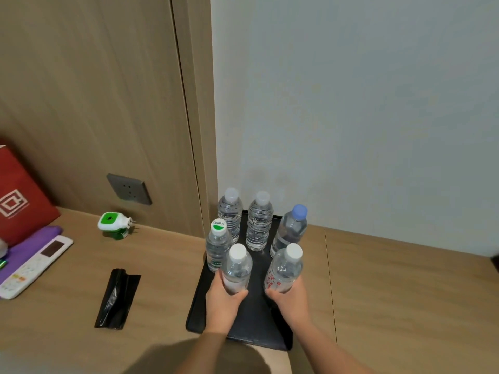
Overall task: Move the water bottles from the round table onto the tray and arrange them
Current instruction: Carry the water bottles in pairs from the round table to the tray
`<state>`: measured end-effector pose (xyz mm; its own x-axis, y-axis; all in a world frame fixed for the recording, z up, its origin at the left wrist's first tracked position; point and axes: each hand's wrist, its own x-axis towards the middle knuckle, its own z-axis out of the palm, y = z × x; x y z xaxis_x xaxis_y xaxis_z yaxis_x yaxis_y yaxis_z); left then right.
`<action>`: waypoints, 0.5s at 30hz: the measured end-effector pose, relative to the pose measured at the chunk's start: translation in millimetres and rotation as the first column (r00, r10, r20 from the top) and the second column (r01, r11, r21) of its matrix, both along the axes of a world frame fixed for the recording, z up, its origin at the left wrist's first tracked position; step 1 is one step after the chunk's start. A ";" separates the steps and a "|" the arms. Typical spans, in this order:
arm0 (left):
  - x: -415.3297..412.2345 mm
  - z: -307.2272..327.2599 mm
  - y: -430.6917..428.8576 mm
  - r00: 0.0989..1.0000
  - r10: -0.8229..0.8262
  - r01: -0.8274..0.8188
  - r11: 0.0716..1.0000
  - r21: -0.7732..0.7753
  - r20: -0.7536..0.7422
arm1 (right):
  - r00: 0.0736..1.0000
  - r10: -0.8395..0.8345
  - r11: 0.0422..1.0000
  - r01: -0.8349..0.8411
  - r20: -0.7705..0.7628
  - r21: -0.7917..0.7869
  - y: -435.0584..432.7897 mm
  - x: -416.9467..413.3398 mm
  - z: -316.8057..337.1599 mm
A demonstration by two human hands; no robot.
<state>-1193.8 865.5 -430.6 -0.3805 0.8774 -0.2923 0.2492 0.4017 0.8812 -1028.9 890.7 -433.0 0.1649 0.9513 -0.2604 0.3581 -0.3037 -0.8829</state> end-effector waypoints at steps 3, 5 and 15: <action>3.1 -1.2 5.4 0.999 -0.028 0.028 1.000 -0.005 -0.046 | 1.000 -0.006 1.000 0.006 0.007 -0.004 4.4 -3.3 -0.7; 6.3 -0.2 10.9 0.996 -0.045 0.044 0.999 -0.012 -0.077 | 1.000 -0.005 1.000 0.005 0.014 -0.002 7.4 -6.0 -0.1; 18.0 11.3 52.3 0.993 -0.069 0.064 0.996 -0.060 -0.098 | 0.995 0.013 0.999 -0.017 0.102 0.035 42.8 -1.9 0.8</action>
